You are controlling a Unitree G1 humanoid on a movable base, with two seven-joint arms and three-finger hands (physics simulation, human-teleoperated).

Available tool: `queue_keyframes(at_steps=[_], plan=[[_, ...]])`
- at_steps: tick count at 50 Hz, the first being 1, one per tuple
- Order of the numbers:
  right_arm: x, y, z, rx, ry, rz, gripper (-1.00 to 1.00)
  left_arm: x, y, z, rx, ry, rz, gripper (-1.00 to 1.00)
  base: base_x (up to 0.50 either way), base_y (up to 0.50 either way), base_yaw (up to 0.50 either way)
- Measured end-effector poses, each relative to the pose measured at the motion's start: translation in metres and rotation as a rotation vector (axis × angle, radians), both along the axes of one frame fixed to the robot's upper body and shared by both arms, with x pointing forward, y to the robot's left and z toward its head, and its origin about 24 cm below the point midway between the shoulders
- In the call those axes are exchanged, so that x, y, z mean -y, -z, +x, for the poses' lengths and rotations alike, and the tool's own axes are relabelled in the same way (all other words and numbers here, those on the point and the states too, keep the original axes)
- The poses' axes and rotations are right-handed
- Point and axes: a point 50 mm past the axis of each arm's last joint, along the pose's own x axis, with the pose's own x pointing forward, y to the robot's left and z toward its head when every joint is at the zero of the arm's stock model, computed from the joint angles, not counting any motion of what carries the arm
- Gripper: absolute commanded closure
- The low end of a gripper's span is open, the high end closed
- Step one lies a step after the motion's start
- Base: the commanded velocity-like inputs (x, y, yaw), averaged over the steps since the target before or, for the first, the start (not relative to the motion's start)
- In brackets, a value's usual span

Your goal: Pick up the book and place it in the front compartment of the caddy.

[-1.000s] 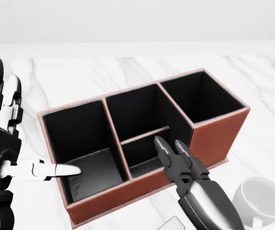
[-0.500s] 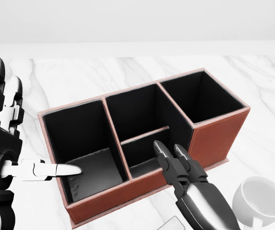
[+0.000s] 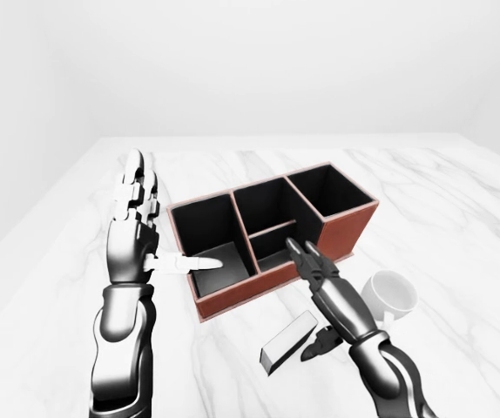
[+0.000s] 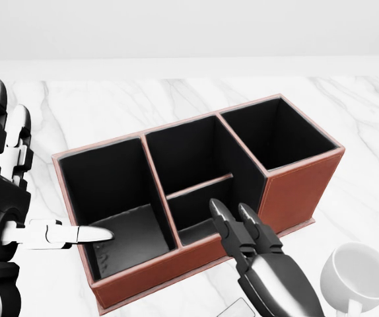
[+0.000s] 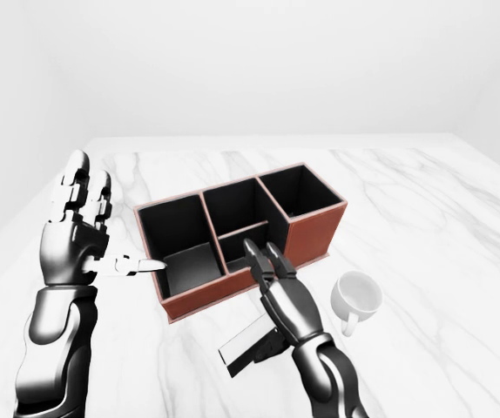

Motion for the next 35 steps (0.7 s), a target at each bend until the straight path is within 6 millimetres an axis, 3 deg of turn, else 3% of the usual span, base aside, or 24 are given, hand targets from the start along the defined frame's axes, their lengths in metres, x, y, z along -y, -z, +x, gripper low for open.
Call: queue_keyframes(at_steps=[35], plan=[[-0.003, 0.015, 0.000, -0.030, 0.008, -0.041, -1.00, 0.000, 0.000, 0.000, 0.000, -0.001, 0.001, -1.00, 0.00, 0.00, 0.00]])
